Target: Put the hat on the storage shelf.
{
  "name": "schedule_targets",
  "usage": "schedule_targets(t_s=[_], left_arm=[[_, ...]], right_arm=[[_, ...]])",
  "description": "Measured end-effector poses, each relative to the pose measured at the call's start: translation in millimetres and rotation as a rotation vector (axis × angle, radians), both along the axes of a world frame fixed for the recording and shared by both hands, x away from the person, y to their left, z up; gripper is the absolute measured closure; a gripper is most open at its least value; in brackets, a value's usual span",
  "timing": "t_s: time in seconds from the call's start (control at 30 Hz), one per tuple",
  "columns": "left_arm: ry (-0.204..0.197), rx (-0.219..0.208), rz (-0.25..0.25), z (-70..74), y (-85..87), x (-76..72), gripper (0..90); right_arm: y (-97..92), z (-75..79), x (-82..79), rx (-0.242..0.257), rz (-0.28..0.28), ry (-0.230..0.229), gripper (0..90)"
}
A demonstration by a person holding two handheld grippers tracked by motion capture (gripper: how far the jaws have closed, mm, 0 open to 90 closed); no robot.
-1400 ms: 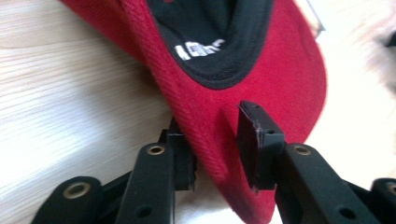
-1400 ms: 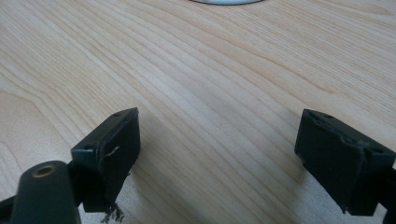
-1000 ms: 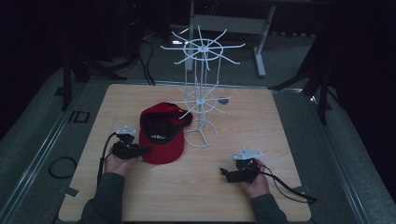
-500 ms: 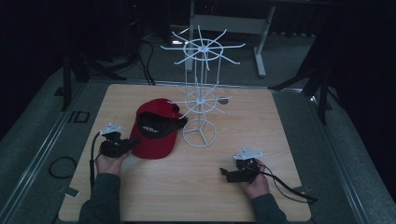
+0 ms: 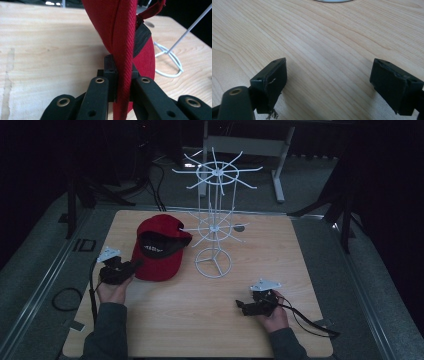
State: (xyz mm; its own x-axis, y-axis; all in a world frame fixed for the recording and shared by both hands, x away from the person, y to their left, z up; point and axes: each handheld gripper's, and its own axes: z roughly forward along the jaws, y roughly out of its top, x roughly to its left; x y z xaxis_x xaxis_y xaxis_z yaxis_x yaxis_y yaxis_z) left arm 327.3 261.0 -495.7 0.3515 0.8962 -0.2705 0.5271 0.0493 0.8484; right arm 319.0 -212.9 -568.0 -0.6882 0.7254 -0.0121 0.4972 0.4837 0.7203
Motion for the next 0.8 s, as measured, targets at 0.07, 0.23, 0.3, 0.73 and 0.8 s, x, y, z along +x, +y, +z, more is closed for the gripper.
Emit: schedule_targets(t_s=[0.07, 0.23, 0.3, 0.73, 0.8], left_arm=[[-0.012, 0.003, 0.007, 4.9, 1.2, 0.2, 86.1], [-0.027, 0.024, 0.013, 15.4, 3.1, 0.7, 86.1], [-0.037, 0.032, 0.018, 19.1, 4.5, -0.3, 86.2], [-0.092, 0.023, 0.084, 44.0, 15.5, -2.3, 86.1], [-0.103, 0.021, 0.092, 47.6, 15.9, -2.3, 86.1]], right_arm=[[0.0, 0.0, 0.0, 0.000, 0.000, 0.000, 14.0], [0.0, 0.0, 0.0, 0.000, 0.001, 0.000, 13.9], [0.0, 0.1, 0.0, 0.000, 0.000, 0.001, 14.0], [0.1, 0.2, -0.1, 0.001, -0.002, 0.002, 14.0], [0.1, 0.1, -0.1, 0.001, -0.001, 0.002, 14.0]])
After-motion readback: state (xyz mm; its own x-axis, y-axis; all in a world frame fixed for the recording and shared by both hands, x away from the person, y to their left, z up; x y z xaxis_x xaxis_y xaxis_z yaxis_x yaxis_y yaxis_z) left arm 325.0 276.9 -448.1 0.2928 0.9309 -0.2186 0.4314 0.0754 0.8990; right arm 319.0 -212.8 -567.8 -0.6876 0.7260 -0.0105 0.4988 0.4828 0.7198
